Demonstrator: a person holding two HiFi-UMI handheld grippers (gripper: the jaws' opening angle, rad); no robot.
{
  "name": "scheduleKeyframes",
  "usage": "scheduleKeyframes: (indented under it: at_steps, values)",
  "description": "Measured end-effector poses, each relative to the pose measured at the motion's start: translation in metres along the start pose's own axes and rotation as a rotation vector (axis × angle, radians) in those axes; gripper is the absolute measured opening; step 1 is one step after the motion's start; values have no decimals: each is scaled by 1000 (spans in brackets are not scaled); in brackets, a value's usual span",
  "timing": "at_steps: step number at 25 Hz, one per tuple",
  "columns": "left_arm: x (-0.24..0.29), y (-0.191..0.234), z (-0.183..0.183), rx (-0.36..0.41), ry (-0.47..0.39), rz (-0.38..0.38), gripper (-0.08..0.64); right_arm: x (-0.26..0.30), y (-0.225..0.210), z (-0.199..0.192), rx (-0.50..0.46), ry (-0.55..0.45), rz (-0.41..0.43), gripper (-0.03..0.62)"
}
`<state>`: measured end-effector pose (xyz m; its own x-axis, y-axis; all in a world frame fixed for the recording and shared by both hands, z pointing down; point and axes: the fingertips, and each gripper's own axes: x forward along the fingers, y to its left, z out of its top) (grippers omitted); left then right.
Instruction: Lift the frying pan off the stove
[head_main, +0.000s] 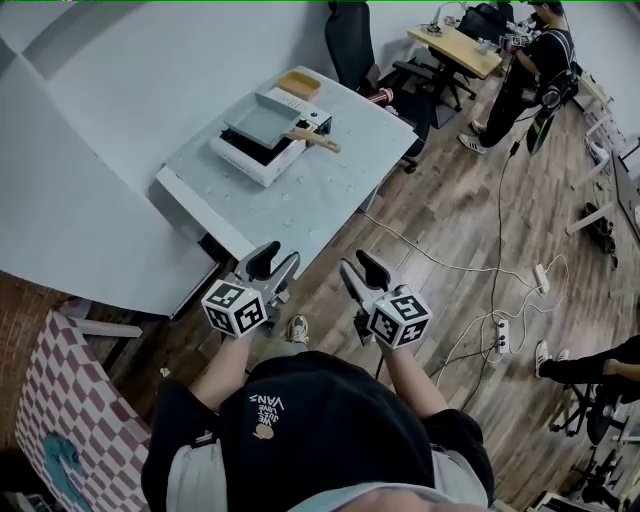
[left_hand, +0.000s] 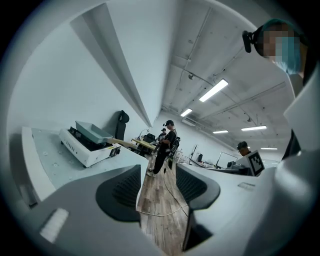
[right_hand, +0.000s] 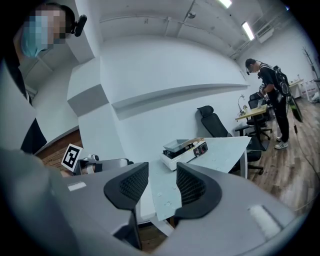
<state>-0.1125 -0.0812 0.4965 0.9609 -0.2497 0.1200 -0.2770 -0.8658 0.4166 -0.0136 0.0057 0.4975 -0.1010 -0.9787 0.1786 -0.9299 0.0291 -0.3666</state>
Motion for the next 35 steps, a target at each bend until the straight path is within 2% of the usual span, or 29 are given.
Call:
scheduleKeyframes:
  at_steps: [11, 19, 23, 28, 35]
  values:
    - [75, 52, 38, 13, 49, -83, 193, 68, -46, 36, 34, -38, -68, 164]
    - [113, 70, 35, -13, 73, -62, 193, 91, -82, 45, 59, -12, -56, 164]
    - [136, 75, 38, -24, 48, 4, 193, 104, -108, 52, 59, 25, 9, 164]
    - [161, 71, 44, -55, -14, 130, 193, 116, -137, 65, 27, 109, 147, 164]
    - [187, 68, 44, -94, -118, 295, 193, 131, -173, 83, -9, 179, 329, 164]
